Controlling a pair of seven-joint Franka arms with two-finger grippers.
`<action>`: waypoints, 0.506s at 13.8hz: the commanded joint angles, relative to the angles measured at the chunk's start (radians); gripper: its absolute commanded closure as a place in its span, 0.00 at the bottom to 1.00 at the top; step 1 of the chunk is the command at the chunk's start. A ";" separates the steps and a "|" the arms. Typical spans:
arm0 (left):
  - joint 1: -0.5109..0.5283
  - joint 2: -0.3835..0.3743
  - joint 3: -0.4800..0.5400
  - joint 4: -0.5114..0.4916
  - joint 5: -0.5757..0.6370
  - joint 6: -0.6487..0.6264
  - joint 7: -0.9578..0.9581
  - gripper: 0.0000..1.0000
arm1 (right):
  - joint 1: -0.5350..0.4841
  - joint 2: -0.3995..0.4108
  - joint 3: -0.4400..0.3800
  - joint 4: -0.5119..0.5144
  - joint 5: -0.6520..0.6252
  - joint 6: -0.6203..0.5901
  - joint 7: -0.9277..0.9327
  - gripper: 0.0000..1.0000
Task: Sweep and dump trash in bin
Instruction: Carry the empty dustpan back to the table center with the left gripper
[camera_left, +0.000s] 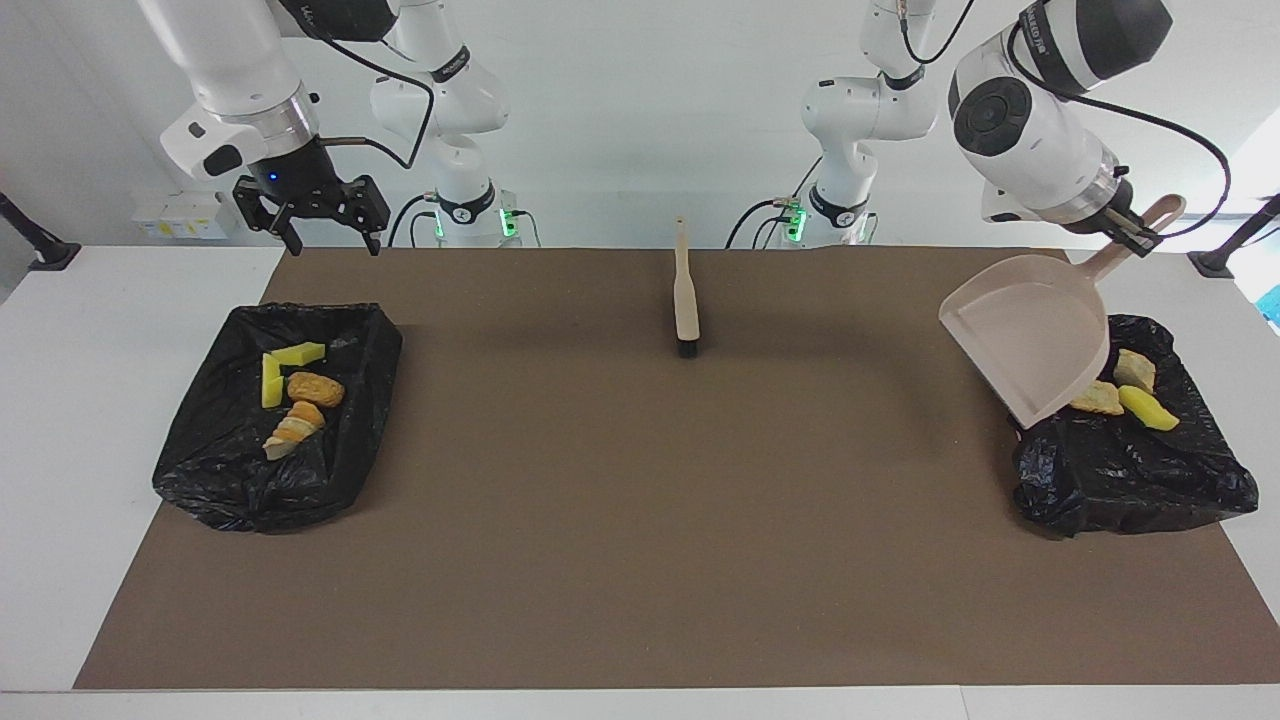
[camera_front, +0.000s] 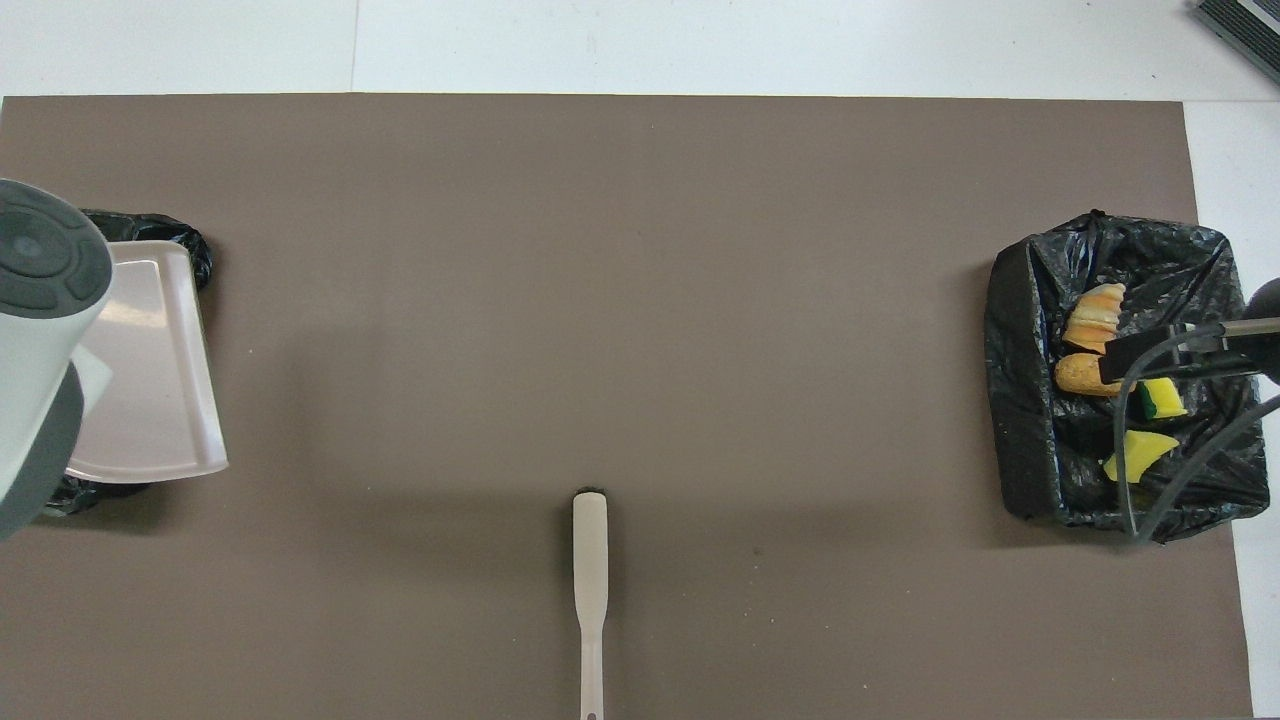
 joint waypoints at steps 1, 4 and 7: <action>-0.026 -0.030 -0.038 -0.013 -0.097 -0.035 -0.061 1.00 | -0.009 -0.011 0.006 -0.010 0.004 -0.006 -0.025 0.00; -0.032 -0.030 -0.052 -0.009 -0.234 -0.035 -0.128 1.00 | -0.017 -0.011 -0.004 -0.010 0.004 -0.009 -0.028 0.00; -0.041 -0.027 -0.086 -0.006 -0.329 -0.016 -0.225 1.00 | -0.018 -0.011 -0.008 -0.013 0.007 -0.006 -0.020 0.00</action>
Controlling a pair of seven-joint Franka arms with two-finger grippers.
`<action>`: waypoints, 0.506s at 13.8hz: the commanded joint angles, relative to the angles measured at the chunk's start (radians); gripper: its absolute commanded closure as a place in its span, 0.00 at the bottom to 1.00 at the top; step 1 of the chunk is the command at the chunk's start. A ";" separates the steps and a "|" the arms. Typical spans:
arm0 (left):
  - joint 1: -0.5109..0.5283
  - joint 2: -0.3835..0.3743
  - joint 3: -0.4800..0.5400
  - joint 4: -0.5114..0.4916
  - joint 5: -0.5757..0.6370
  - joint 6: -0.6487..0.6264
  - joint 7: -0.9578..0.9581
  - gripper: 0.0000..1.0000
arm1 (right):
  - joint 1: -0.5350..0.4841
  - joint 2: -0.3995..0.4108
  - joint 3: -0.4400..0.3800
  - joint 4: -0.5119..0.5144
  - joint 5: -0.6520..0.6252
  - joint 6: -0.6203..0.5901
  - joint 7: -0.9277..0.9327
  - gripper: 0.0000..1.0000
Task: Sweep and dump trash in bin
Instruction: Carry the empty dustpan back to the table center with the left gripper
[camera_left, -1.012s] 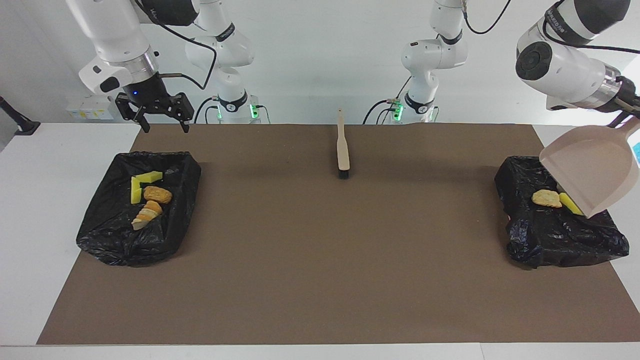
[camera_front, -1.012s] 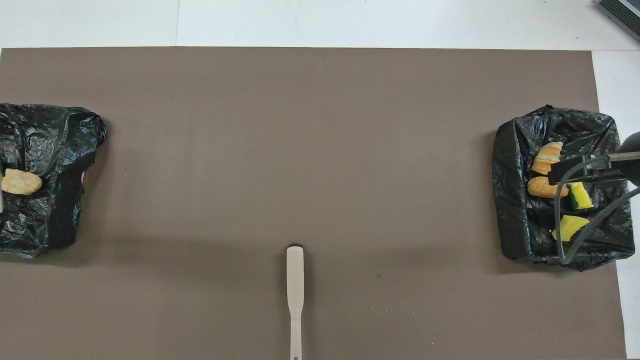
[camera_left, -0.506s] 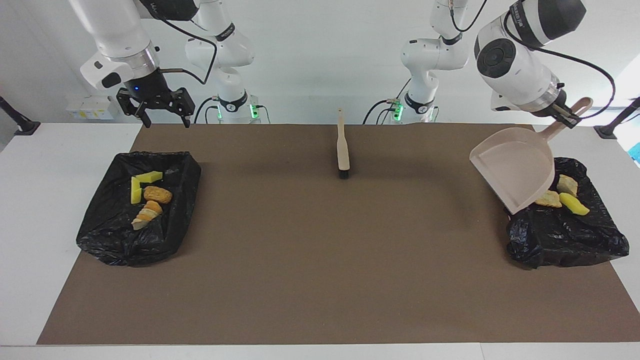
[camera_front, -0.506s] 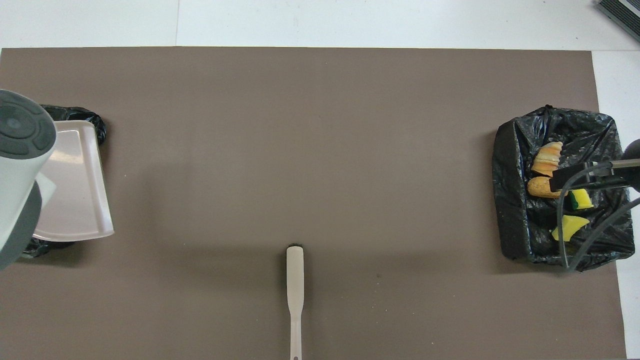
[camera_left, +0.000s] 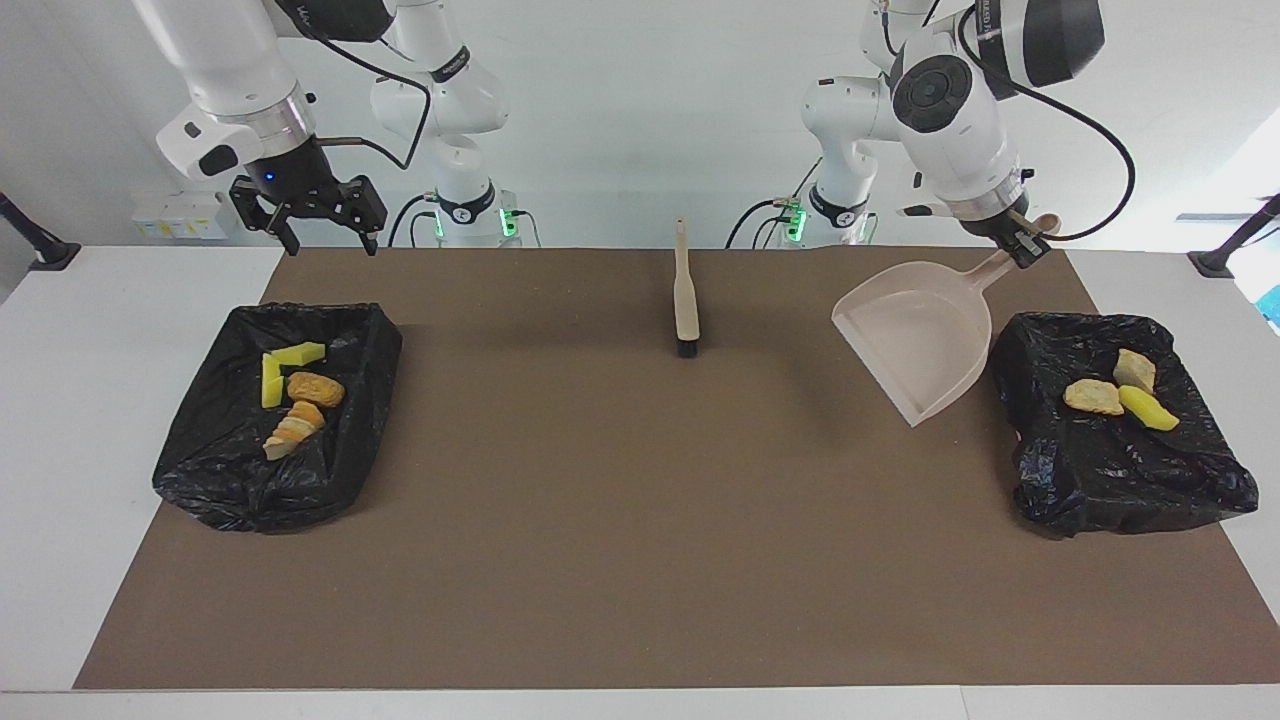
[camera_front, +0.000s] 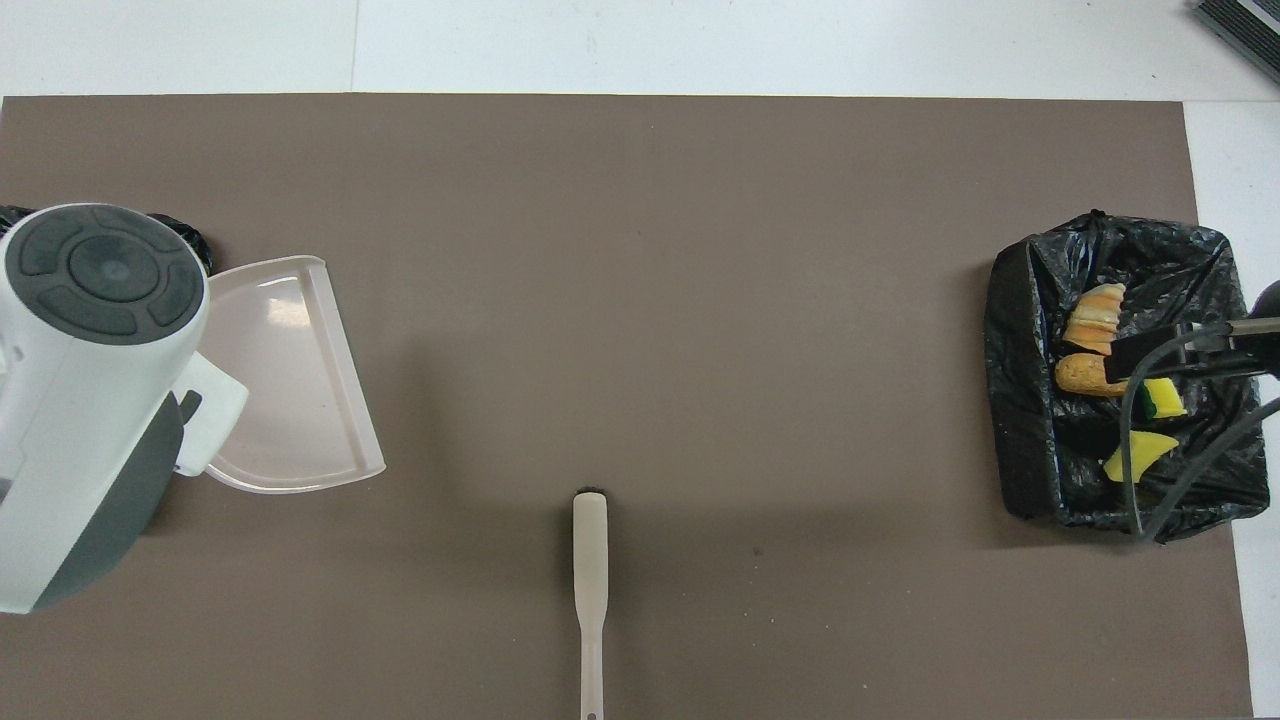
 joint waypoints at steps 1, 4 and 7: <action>-0.014 -0.018 -0.019 -0.007 -0.101 0.015 -0.129 1.00 | -0.019 -0.011 -0.006 -0.013 0.010 0.000 -0.006 0.00; -0.042 -0.006 -0.027 -0.010 -0.189 0.053 -0.266 1.00 | -0.018 -0.013 -0.005 -0.018 0.008 0.001 0.037 0.00; -0.056 0.011 -0.028 -0.013 -0.298 0.104 -0.430 1.00 | -0.019 -0.013 -0.005 -0.016 0.008 -0.005 0.037 0.00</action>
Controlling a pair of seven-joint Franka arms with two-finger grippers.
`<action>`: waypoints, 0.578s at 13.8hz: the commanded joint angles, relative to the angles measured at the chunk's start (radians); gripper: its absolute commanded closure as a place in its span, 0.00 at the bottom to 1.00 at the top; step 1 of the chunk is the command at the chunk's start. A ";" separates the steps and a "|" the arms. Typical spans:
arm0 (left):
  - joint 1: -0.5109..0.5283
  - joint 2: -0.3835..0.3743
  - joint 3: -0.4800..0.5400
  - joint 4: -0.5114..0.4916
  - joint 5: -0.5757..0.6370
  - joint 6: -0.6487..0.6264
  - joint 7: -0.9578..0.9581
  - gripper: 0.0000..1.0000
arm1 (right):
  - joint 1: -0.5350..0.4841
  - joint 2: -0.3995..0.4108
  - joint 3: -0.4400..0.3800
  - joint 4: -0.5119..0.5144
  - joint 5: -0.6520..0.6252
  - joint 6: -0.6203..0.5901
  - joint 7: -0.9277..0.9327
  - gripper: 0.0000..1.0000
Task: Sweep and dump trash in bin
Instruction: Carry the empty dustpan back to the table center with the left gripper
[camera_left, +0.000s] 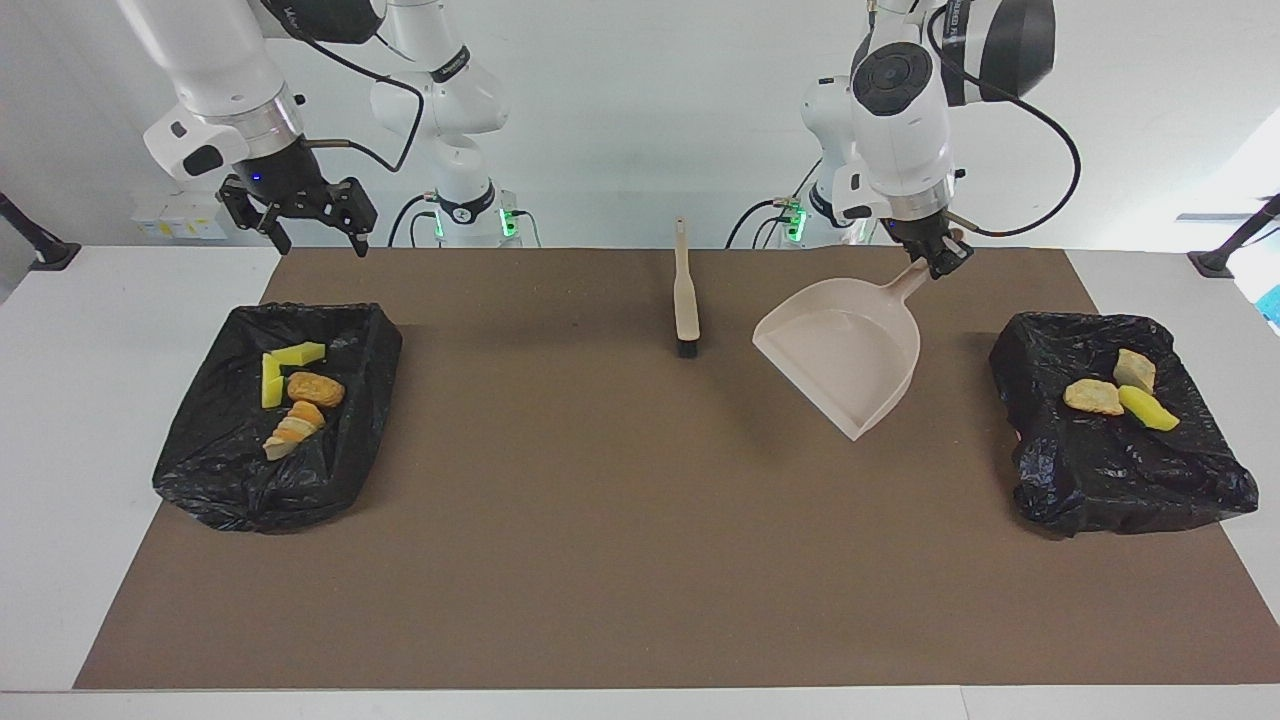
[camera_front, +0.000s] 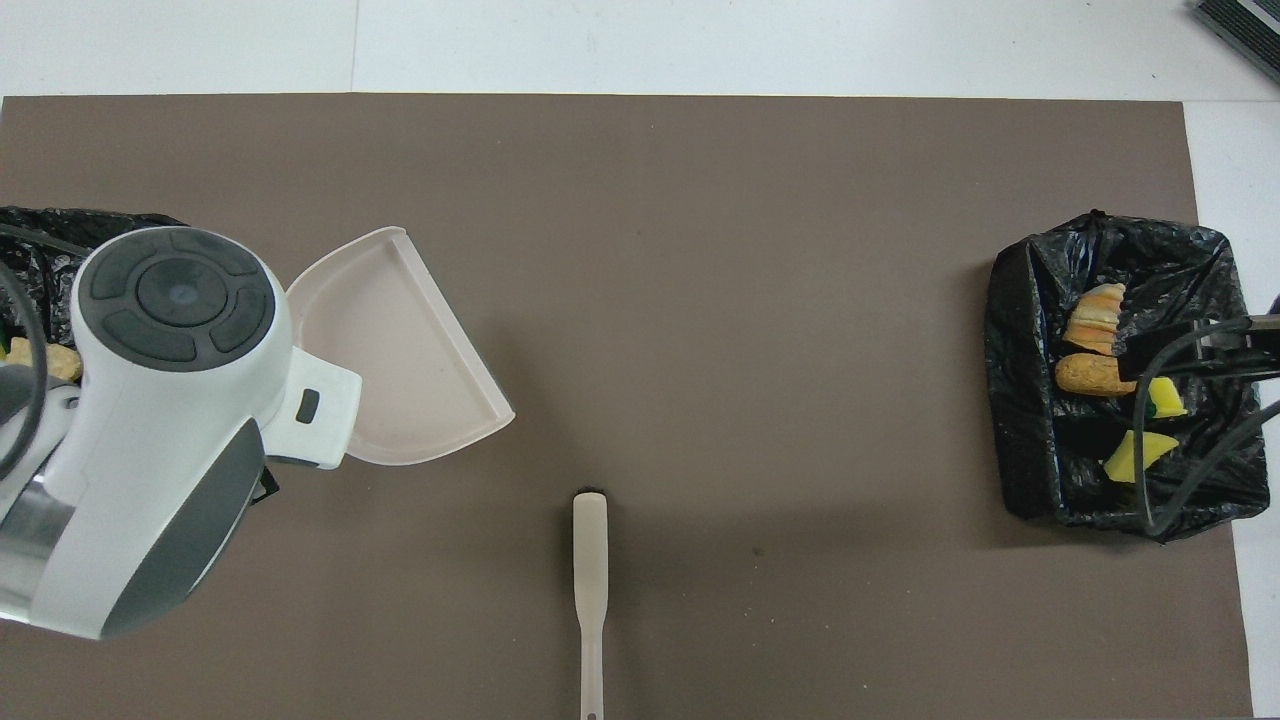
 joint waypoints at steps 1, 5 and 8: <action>-0.031 0.015 0.008 -0.009 -0.079 0.057 -0.156 1.00 | -0.006 -0.013 0.006 -0.015 0.007 -0.008 0.018 0.00; -0.108 0.070 0.008 -0.007 -0.155 0.158 -0.464 1.00 | -0.007 -0.013 0.004 -0.016 0.007 -0.012 0.016 0.00; -0.111 0.146 0.006 -0.007 -0.238 0.250 -0.646 1.00 | -0.007 -0.018 0.004 -0.016 0.007 -0.014 0.016 0.00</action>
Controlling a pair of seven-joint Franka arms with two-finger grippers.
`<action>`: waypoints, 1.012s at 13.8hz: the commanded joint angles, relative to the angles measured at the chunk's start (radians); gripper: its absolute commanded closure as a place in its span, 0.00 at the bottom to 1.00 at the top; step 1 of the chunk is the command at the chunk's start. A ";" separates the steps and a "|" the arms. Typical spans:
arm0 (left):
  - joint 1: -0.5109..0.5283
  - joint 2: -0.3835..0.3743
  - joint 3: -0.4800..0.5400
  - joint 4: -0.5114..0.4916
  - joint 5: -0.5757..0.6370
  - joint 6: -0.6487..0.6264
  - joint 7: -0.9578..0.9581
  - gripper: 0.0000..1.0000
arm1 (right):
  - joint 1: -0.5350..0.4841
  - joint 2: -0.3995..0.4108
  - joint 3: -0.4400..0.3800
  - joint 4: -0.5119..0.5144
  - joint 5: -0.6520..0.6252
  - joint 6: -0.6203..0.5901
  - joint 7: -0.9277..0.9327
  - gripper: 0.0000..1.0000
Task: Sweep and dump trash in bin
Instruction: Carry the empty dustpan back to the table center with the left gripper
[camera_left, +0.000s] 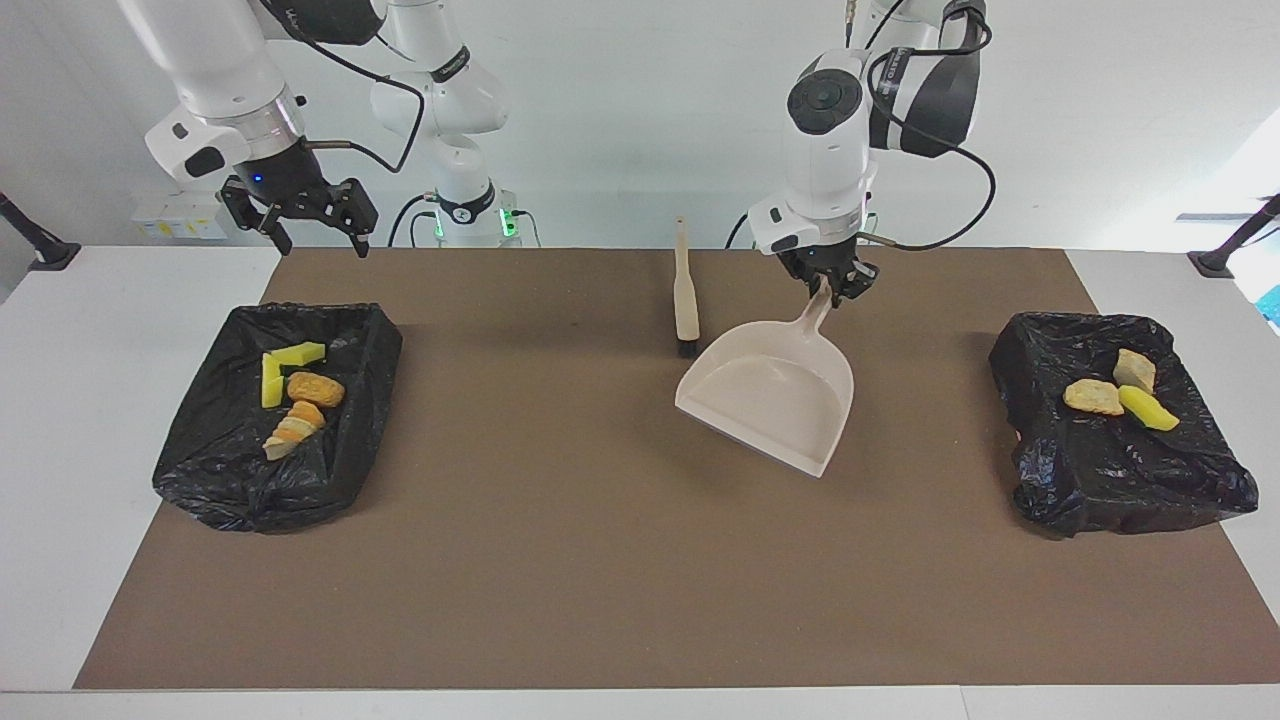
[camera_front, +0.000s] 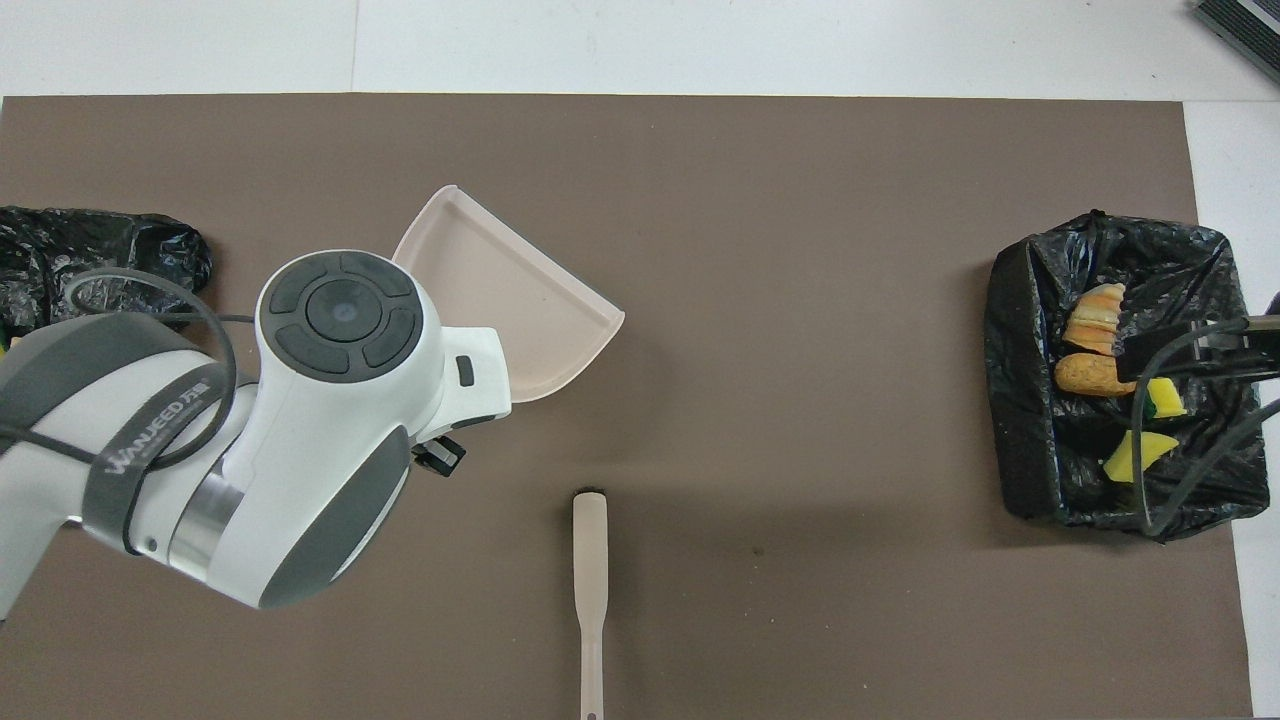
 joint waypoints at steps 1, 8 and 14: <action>-0.029 0.065 0.014 -0.002 -0.070 0.094 -0.175 1.00 | -0.008 -0.016 0.002 -0.012 0.006 -0.011 0.016 0.00; -0.102 0.240 0.015 0.127 -0.153 0.196 -0.399 1.00 | -0.004 -0.014 0.005 -0.010 0.006 -0.003 0.012 0.00; -0.120 0.333 0.015 0.176 -0.186 0.287 -0.540 1.00 | -0.004 -0.014 0.005 -0.010 0.006 -0.003 0.012 0.00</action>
